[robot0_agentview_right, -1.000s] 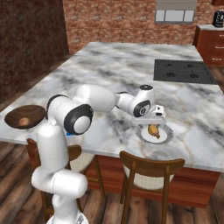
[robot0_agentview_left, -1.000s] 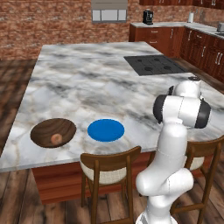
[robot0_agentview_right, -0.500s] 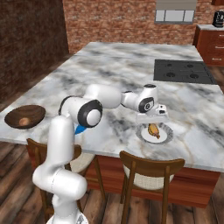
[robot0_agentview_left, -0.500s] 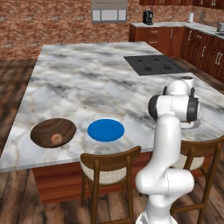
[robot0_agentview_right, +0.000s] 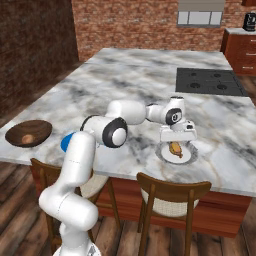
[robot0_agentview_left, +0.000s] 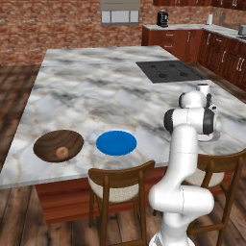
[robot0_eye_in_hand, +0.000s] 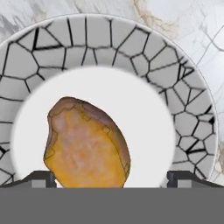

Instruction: Pick the chicken drumstick and onion from their plates and place them in the bowl. Then put the bowl in the fridge.

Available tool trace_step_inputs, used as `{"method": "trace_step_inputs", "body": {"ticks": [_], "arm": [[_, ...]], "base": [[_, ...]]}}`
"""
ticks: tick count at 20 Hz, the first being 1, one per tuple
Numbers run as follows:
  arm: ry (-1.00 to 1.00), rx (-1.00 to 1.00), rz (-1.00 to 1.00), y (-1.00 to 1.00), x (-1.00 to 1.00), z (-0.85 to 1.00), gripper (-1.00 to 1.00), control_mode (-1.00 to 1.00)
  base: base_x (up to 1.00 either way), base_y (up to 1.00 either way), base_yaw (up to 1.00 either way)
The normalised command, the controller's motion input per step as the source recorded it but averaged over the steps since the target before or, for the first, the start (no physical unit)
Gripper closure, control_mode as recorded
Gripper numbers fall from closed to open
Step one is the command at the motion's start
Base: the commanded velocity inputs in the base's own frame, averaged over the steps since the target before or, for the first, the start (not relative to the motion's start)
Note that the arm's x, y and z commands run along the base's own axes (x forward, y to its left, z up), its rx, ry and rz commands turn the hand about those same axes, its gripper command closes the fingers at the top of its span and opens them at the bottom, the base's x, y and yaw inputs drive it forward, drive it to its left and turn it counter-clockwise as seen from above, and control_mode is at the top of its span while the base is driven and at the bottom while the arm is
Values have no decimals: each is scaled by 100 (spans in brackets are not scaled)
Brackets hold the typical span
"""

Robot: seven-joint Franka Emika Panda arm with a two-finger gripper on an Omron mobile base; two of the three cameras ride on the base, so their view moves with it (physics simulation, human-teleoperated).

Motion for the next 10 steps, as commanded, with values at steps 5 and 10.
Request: {"method": "trace_step_inputs", "body": {"ticks": [5, 10], "arm": [[0, 3, 0, 4, 0, -10, -100, -100], [0, 3, 0, 9, -1, -11, -100, -100]], "base": [[0, 0, 0], [0, 0, 0]]}}
